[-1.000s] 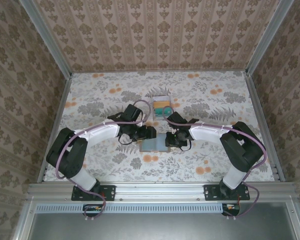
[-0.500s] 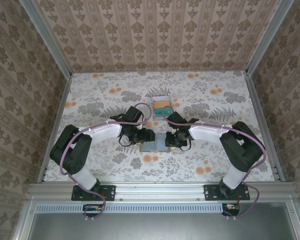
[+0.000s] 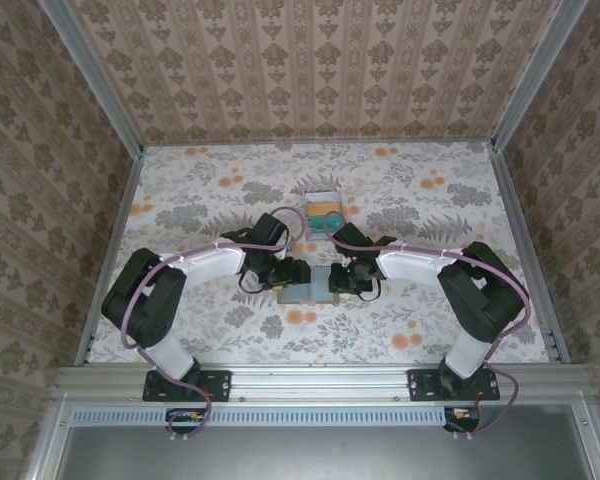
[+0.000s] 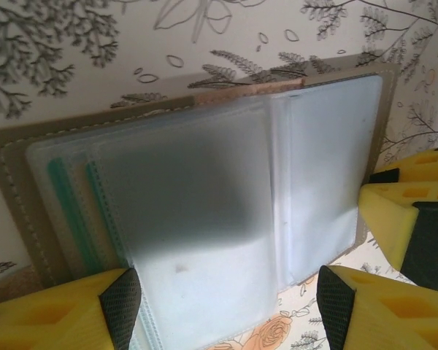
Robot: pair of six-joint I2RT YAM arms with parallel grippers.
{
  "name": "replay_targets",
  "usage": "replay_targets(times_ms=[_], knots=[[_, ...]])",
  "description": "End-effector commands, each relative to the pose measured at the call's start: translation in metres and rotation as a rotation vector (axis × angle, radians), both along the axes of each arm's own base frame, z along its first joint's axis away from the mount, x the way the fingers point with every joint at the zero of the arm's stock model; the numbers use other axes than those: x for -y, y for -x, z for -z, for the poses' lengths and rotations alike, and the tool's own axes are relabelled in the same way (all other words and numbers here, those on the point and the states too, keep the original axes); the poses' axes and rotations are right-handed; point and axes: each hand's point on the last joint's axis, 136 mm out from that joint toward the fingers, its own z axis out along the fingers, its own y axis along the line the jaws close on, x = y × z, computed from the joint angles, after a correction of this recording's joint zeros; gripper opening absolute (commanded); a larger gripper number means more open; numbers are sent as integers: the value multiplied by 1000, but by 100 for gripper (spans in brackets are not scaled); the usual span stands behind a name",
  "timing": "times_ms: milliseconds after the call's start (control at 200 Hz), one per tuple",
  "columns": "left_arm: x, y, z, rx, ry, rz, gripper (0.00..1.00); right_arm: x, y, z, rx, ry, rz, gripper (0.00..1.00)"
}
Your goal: Take the credit cards out of the card holder
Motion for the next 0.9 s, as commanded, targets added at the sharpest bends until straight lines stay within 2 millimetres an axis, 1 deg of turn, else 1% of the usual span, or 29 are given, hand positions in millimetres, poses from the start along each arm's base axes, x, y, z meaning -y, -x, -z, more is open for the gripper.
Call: replay_targets(times_ms=[0, 155, 415, 540, 895], knots=[[8, 8, 11, -45, 16, 21, 70, 2, 12, 20, -59, 37, -11, 24], [17, 7, 5, -37, 61, 34, 71, 2, 12, 20, -60, 37, -11, 24], [21, 6, 2, -38, 85, 42, 73, 2, 12, 21, -63, 37, -12, 24], [25, 6, 1, -41, 98, 49, 73, 2, 12, 21, -62, 38, -12, 24], [42, 3, -12, -30, 173, 78, 73, 2, 10, 18, -52, 35, -9, 24]])
